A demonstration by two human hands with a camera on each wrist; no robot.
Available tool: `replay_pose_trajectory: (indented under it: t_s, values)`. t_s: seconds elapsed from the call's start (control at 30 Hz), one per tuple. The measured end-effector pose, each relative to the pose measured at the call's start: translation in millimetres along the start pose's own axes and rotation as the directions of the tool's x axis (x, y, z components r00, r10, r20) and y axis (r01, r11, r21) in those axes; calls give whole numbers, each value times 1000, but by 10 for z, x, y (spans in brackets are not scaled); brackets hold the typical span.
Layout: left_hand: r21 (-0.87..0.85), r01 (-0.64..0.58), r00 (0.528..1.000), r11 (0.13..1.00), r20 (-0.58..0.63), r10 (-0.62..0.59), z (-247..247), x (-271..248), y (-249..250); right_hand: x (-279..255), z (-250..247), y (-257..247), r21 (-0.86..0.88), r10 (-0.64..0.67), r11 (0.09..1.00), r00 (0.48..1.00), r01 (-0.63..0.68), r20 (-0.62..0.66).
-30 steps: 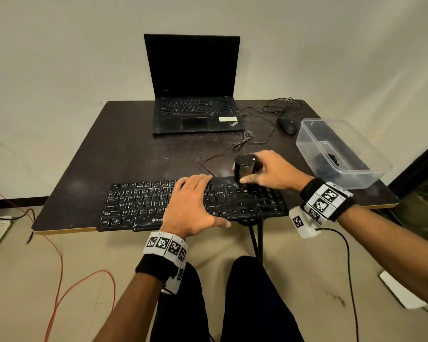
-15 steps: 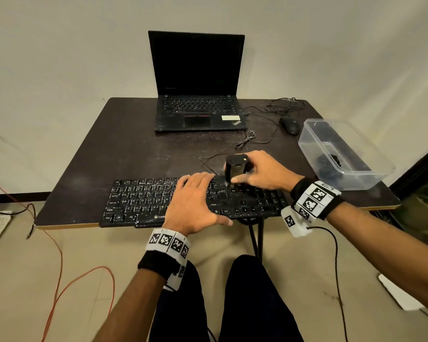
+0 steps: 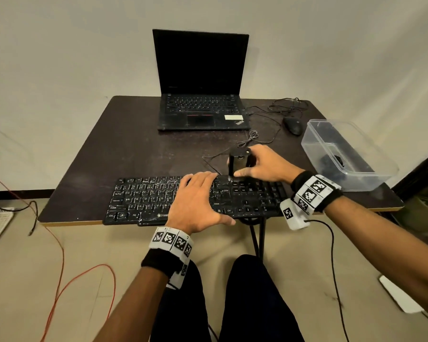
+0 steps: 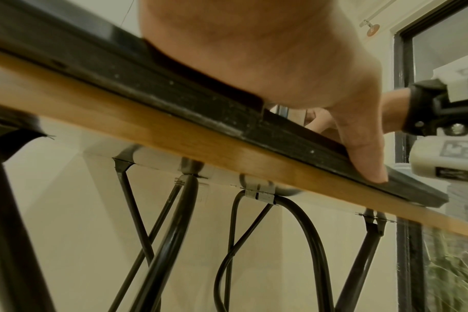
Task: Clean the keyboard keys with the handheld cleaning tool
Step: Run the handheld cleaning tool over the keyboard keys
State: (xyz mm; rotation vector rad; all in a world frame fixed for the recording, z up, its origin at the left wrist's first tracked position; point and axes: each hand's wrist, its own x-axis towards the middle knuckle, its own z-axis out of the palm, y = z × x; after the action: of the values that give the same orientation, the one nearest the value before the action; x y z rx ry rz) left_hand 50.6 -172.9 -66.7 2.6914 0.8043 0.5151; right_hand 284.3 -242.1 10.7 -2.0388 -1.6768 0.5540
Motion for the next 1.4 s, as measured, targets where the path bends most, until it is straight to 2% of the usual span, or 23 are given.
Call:
replay_pose_trajectory:
  t_s: [0.07,0.13,0.2,0.27,0.33,0.37,0.6,0.77,0.8,0.93,0.97,1.03,1.1,1.13,1.2,1.27,1.33,1.4]
  values:
    - [0,4,1000,1000,5,-4,-7,-2,6,-31,-50,-39,110,-33,994,989,17,141]
    - [-5,12,1000,1000,7,-12,-6,5,3,-148,-61,-119,175,-99,984,930,39,353]
    - [-1,15,1000,1000,14,-15,5,18,3,-254,-42,-138,198,-149,978,878,64,455]
    - [8,14,1000,1000,19,-14,11,22,-7,-238,-32,-142,156,-124,985,914,68,387]
    - [13,13,1000,1000,20,-13,17,13,-16,-112,-29,-62,61,-60,997,976,48,209]
    - [13,12,1000,1000,22,-12,16,10,-13,-73,-29,-44,36,-34,999,990,30,140]
    - [8,5,1000,1000,7,-5,2,3,-3,30,-62,83,2,50,999,997,-50,-52]
    - [10,8,1000,1000,12,-8,6,16,-9,-279,-28,131,178,-26,984,989,0,147]
    - [10,6,1000,1000,8,-7,11,16,-9,-316,-26,153,171,-17,985,992,-5,123]
    - [10,5,1000,1000,5,-5,16,0,-4,-303,-62,309,15,80,997,991,-79,-105]
    - [12,7,1000,1000,6,-7,14,-3,-4,-322,-71,296,15,87,996,991,-86,-97]
    - [14,7,1000,1000,10,-7,18,5,-5,-444,-67,236,109,50,992,997,-56,52]
    - [21,6,1000,1000,12,-6,16,15,-7,-607,-25,163,188,-8,982,981,-29,193]
    - [23,6,1000,1000,17,-7,16,16,-9,-639,4,166,178,-19,984,984,-13,177]
    - [19,5,1000,1000,22,-5,17,22,4,-590,9,233,79,22,997,1000,-22,2]
    - [17,2,1000,1000,27,-3,7,22,16,-517,-21,264,3,83,997,987,-83,-137]
    - [12,-2,1000,1000,29,2,1,14,24,-485,6,199,20,85,996,988,-83,-128]
    - [15,-6,1000,1000,27,6,-13,6,21,-510,107,31,54,29,998,999,-28,-29]
